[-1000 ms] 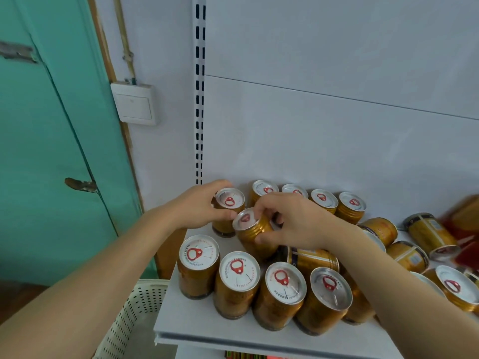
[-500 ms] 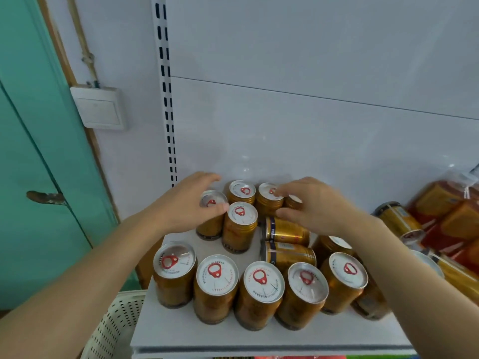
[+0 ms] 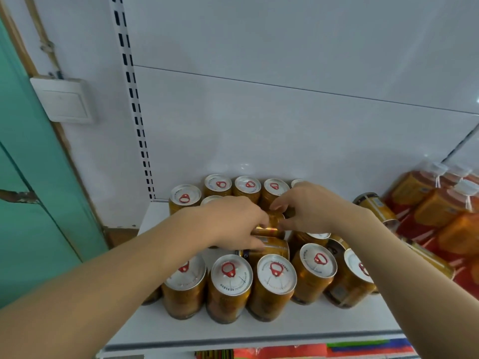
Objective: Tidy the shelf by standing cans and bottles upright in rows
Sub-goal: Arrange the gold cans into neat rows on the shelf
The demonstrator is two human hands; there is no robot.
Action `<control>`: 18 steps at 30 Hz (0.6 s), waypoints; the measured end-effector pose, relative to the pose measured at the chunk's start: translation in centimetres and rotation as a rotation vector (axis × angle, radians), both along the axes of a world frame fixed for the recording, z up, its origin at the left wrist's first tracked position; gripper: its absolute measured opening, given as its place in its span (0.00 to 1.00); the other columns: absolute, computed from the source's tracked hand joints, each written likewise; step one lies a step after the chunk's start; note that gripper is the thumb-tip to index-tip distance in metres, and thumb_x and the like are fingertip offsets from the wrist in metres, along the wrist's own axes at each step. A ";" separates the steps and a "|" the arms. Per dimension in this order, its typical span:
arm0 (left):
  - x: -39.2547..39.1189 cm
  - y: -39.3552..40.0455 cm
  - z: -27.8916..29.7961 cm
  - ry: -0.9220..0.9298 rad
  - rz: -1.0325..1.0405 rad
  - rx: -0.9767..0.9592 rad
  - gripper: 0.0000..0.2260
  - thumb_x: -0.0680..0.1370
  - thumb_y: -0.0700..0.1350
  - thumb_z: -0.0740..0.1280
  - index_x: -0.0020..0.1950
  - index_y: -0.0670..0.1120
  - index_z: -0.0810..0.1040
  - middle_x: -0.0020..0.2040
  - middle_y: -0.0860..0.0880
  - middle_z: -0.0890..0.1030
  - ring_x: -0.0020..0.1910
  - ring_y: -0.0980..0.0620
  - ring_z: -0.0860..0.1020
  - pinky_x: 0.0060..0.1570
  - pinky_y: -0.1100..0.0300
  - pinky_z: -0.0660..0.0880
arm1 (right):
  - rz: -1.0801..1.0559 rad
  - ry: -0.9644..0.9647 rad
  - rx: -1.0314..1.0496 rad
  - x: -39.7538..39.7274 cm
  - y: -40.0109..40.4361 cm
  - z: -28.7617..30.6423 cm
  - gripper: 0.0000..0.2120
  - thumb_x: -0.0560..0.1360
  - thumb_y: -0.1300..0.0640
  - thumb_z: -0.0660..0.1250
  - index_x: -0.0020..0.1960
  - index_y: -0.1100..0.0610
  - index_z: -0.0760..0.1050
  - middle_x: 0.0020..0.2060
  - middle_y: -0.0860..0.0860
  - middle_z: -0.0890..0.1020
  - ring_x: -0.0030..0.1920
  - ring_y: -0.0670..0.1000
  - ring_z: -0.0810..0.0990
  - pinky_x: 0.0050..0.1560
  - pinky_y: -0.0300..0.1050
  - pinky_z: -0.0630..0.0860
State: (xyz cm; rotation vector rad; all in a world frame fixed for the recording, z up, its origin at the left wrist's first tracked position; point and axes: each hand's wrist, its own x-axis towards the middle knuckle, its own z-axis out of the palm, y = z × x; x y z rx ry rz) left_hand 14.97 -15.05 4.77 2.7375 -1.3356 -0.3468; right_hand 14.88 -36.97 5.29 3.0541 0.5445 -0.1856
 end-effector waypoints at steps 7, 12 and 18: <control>0.0 -3.4 0.0 -0.009 -0.082 0.137 0.08 0.84 0.56 0.67 0.54 0.52 0.77 0.46 0.52 0.80 0.45 0.51 0.79 0.41 0.57 0.74 | -0.020 0.084 0.127 -0.4 -1.6 -0.2 0.21 0.78 0.41 0.73 0.70 0.40 0.80 0.57 0.40 0.86 0.53 0.43 0.82 0.59 0.45 0.81; 0.3 -5.9 -0.6 0.071 -0.211 0.228 0.18 0.84 0.48 0.67 0.75 0.54 0.74 0.65 0.49 0.78 0.62 0.46 0.77 0.58 0.51 0.78 | -0.046 0.076 0.192 -0.9 -3.3 0.6 0.19 0.79 0.42 0.72 0.69 0.40 0.80 0.56 0.38 0.85 0.55 0.42 0.82 0.62 0.47 0.81; 0.5 -6.7 0.4 0.059 -0.255 0.317 0.15 0.84 0.49 0.67 0.71 0.52 0.77 0.60 0.50 0.74 0.59 0.48 0.76 0.55 0.53 0.76 | -0.050 0.016 0.281 -1.6 -4.5 1.2 0.17 0.82 0.44 0.70 0.69 0.42 0.80 0.55 0.41 0.86 0.53 0.43 0.84 0.62 0.46 0.81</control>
